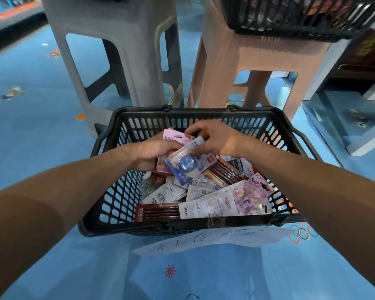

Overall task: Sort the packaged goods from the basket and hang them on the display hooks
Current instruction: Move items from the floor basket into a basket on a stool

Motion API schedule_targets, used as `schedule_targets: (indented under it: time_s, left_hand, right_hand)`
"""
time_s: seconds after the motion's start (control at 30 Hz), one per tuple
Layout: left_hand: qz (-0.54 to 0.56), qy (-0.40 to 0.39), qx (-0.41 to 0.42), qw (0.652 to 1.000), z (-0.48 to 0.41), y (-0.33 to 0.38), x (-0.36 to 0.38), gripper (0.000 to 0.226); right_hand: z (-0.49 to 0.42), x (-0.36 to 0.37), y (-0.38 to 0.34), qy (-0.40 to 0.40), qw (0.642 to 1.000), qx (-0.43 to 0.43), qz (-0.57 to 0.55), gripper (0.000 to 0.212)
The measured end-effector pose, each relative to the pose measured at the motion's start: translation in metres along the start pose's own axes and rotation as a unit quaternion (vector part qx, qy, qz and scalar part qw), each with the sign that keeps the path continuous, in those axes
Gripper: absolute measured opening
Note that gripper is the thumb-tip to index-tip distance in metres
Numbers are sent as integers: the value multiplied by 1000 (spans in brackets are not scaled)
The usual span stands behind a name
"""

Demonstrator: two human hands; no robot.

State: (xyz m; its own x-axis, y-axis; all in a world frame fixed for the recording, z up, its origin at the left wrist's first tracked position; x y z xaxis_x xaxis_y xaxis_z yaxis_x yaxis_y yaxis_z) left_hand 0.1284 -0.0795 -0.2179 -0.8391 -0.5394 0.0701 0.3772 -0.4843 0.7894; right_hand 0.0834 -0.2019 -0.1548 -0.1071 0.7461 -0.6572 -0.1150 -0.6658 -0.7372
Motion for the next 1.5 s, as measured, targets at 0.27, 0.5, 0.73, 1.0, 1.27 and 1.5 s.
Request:
schedule_targets:
  time_s: [0.27, 0.5, 0.73, 1.0, 1.27, 1.5]
  left_hand:
    - [16, -55, 15, 998, 2, 0, 14, 74]
    - [71, -6, 81, 994, -2, 18, 2, 52]
    - [137, 50, 117, 982, -7, 30, -9, 100]
    - [148, 59, 86, 984, -6, 33, -11, 108]
    - [83, 42, 80, 992, 85, 122, 1, 36]
    - [108, -18, -48, 993, 224, 208, 9, 69]
  right_hand:
    - [-13, -11, -5, 107, 994, -15, -30, 61]
    - [-9, -5, 25, 210, 966, 96, -115, 68]
    - [-24, 40, 7, 122, 892, 54, -431, 29]
    - [-50, 29, 24, 193, 904, 85, -372, 60]
    - [-14, -14, -76, 142, 860, 100, -479, 70]
    - [40, -84, -236, 59, 847, 135, -510, 42]
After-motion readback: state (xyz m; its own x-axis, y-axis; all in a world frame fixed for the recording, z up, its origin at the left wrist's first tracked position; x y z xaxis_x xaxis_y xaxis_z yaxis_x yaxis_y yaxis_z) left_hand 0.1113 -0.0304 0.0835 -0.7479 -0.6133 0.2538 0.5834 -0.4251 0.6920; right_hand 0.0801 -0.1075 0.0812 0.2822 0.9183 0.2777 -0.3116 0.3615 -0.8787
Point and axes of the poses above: each hand's wrist, its own z-axis away from the middle knuckle, its own x-axis out of the palm, y = z × x, the point moved 9 cm from there along -z, towards the middle knuckle, and after that the axes turned 7 degrees about -x, right-handed, at the moved point
